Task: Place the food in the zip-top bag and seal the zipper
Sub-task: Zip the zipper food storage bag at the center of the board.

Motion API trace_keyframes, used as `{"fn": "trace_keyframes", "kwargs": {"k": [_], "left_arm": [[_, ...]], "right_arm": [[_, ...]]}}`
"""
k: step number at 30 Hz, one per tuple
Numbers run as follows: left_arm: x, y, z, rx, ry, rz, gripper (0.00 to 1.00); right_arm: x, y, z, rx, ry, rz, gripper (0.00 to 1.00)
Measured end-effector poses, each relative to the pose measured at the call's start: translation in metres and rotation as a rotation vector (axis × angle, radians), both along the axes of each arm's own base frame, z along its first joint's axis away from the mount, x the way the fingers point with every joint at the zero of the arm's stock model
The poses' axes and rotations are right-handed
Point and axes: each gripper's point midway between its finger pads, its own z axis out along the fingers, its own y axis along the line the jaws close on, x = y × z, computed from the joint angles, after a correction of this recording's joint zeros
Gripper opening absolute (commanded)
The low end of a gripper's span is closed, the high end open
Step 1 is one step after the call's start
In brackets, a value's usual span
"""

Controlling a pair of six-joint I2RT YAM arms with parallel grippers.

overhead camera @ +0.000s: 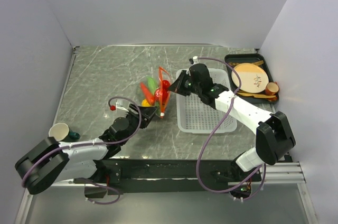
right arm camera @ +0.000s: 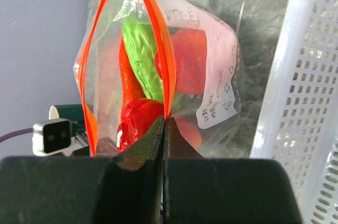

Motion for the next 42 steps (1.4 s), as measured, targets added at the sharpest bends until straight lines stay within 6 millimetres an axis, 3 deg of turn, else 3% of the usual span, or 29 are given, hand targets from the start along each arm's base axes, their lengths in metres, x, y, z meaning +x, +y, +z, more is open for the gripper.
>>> {"fn": "trace_keyframes", "kwargs": {"k": [8,11,13,15,24,26,27,28,35,38,42], "left_arm": [[-0.008,-0.019,-0.007,-0.063,0.044,-0.052,0.61],[-0.009,-0.022,-0.003,-0.084,0.038,-0.057,0.54],[-0.009,-0.022,0.000,-0.096,0.031,-0.058,0.42],[-0.009,-0.022,0.001,-0.104,0.030,-0.057,0.37],[-0.007,-0.019,0.003,-0.111,0.029,-0.037,0.36],[-0.007,-0.017,0.007,-0.115,0.024,-0.028,0.26],[-0.007,-0.015,0.009,-0.114,0.022,-0.022,0.06],[-0.006,-0.013,0.011,-0.116,0.021,-0.015,0.01],[-0.007,-0.005,0.012,-0.092,0.022,0.013,0.01],[-0.007,-0.005,0.011,-0.088,0.024,0.015,0.01],[-0.006,-0.005,0.011,-0.073,0.020,0.014,0.01]], "right_arm": [[-0.001,0.002,0.001,0.016,0.007,0.005,0.03],[0.000,0.002,0.002,0.025,0.002,0.005,0.02],[-0.001,0.002,0.000,0.027,0.005,0.004,0.03],[-0.001,0.002,-0.001,0.027,0.008,0.006,0.03],[-0.004,0.002,-0.005,0.027,0.016,0.013,0.03],[-0.004,0.002,-0.005,0.028,0.016,0.014,0.03],[-0.004,0.002,-0.005,0.027,0.016,0.014,0.03],[-0.004,0.002,-0.005,0.027,0.016,0.014,0.03],[-0.004,0.002,-0.005,0.028,0.017,0.018,0.04],[-0.005,0.003,-0.005,0.029,0.017,0.023,0.17],[-0.004,0.001,-0.006,0.017,0.006,0.026,0.55]]}}
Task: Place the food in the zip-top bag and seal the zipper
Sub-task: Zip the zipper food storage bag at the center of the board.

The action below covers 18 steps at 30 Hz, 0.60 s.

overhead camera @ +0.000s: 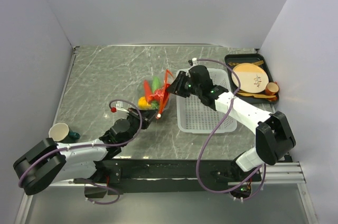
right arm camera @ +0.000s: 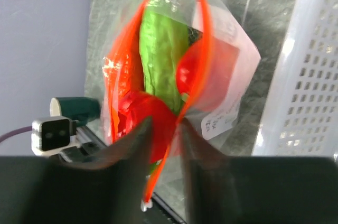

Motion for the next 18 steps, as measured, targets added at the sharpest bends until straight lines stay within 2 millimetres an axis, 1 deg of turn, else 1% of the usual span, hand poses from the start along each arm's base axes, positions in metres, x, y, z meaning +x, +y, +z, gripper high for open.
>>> {"fn": "trace_keyframes", "kwargs": {"k": [3,5,7,10,12,14,18], "left_arm": [[0.001,-0.002,0.002,0.010,-0.007,-0.003,0.01],[0.002,-0.004,0.002,0.017,-0.009,-0.007,0.02],[0.003,-0.005,0.001,0.024,-0.011,-0.009,0.03],[0.003,-0.008,0.001,0.026,-0.014,-0.018,0.04],[0.004,-0.010,0.000,0.027,-0.015,-0.025,0.05],[0.004,-0.013,0.000,0.025,-0.015,-0.035,0.04],[0.006,-0.019,0.001,0.024,-0.014,-0.049,0.04]], "right_arm": [[0.000,-0.008,0.003,-0.031,-0.023,-0.012,0.56],[-0.005,-0.017,0.013,-0.047,-0.056,-0.024,0.57],[-0.014,-0.028,0.026,-0.048,-0.093,-0.037,0.57],[-0.035,-0.043,0.050,-0.012,-0.155,-0.037,0.56],[-0.048,-0.047,0.055,0.015,-0.166,-0.021,0.56],[-0.064,-0.046,0.048,0.048,-0.145,0.014,0.56],[-0.093,-0.035,0.009,0.059,-0.019,0.088,0.53]]}}
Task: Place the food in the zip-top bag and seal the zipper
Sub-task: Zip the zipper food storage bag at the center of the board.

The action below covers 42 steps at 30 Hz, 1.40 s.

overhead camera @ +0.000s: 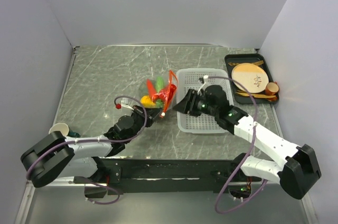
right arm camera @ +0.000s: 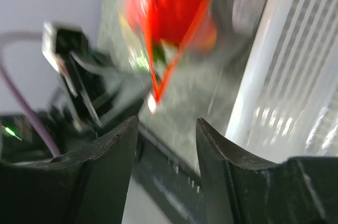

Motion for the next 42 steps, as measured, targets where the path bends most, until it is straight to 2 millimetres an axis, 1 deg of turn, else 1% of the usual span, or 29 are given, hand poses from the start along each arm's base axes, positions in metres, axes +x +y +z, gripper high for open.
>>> {"fn": "trace_keyframes", "kwargs": {"k": [1,3,6,10,13,17,20,29,31,32,34,39,42], "left_arm": [[0.000,-0.002,0.001,-0.001,-0.001,-0.005,0.04],[0.001,-0.004,0.001,-0.004,-0.002,-0.011,0.04],[0.002,-0.007,0.001,-0.007,-0.003,-0.020,0.04],[0.001,-0.010,0.000,-0.008,0.001,-0.033,0.04],[0.001,-0.011,-0.001,-0.008,0.002,-0.035,0.04],[0.001,-0.011,0.000,-0.009,0.001,-0.036,0.04],[0.001,-0.011,0.000,-0.009,0.001,-0.036,0.04],[0.002,-0.010,0.001,-0.015,0.001,-0.037,0.04],[0.002,-0.010,0.002,-0.019,-0.001,-0.037,0.04],[0.002,-0.010,0.002,-0.021,-0.003,-0.037,0.04],[0.003,-0.010,0.003,-0.025,-0.005,-0.039,0.04],[0.004,-0.009,0.004,-0.028,-0.004,-0.040,0.03],[0.004,-0.009,0.004,-0.033,-0.001,-0.044,0.03]], "right_arm": [[-0.009,0.004,-0.012,0.000,0.037,0.024,0.53],[-0.021,0.008,-0.024,0.008,0.083,0.051,0.50],[-0.029,0.012,-0.029,0.043,0.117,0.072,0.50],[-0.027,0.020,-0.026,0.083,0.119,0.084,0.49],[-0.023,0.026,-0.026,0.104,0.116,0.099,0.46],[-0.021,0.035,-0.039,0.105,0.159,0.120,0.42],[-0.021,0.037,-0.048,0.099,0.188,0.128,0.41],[-0.014,0.043,-0.036,0.128,0.146,0.136,0.39],[-0.014,0.043,-0.035,0.130,0.143,0.137,0.37],[-0.014,0.043,-0.035,0.129,0.142,0.138,0.33],[-0.014,0.044,-0.036,0.130,0.142,0.141,0.32],[-0.012,0.047,-0.039,0.133,0.147,0.152,0.34],[-0.012,0.050,-0.038,0.136,0.148,0.161,0.38]]}}
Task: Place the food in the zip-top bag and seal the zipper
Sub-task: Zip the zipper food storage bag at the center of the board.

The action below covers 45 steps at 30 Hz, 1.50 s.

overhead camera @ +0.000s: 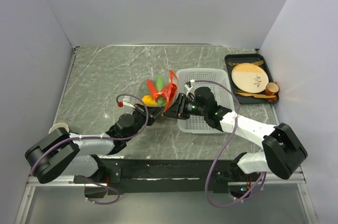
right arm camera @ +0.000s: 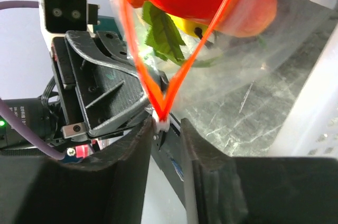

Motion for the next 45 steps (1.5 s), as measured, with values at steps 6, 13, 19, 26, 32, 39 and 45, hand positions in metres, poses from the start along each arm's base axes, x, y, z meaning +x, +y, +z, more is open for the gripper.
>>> {"fn": "trace_keyframes", "kwargs": {"k": [6,13,19,26,32,39,45], "left_arm": [[0.000,-0.003,-0.001,-0.019,0.008,-0.014,0.02],[0.000,-0.004,-0.001,-0.030,0.013,-0.019,0.02],[0.001,-0.003,0.000,-0.039,0.015,-0.018,0.02],[0.001,-0.004,0.000,-0.042,0.013,-0.026,0.26],[-0.001,-0.005,0.002,-0.054,0.019,-0.041,0.19],[0.000,-0.005,0.003,-0.070,0.026,-0.037,0.02],[-0.001,-0.003,0.004,-0.083,0.033,-0.036,0.01]], "right_arm": [[0.001,0.001,0.003,0.011,-0.011,0.003,0.37],[0.004,0.001,0.006,0.018,-0.022,0.002,0.21],[0.005,0.000,0.006,0.019,-0.021,-0.001,0.15],[0.006,-0.001,0.006,0.019,-0.025,-0.001,0.04],[0.009,-0.001,0.009,0.026,-0.039,-0.009,0.03],[0.011,0.000,0.011,0.036,-0.043,-0.014,0.02],[0.011,-0.002,0.014,0.042,-0.049,-0.025,0.02]]}}
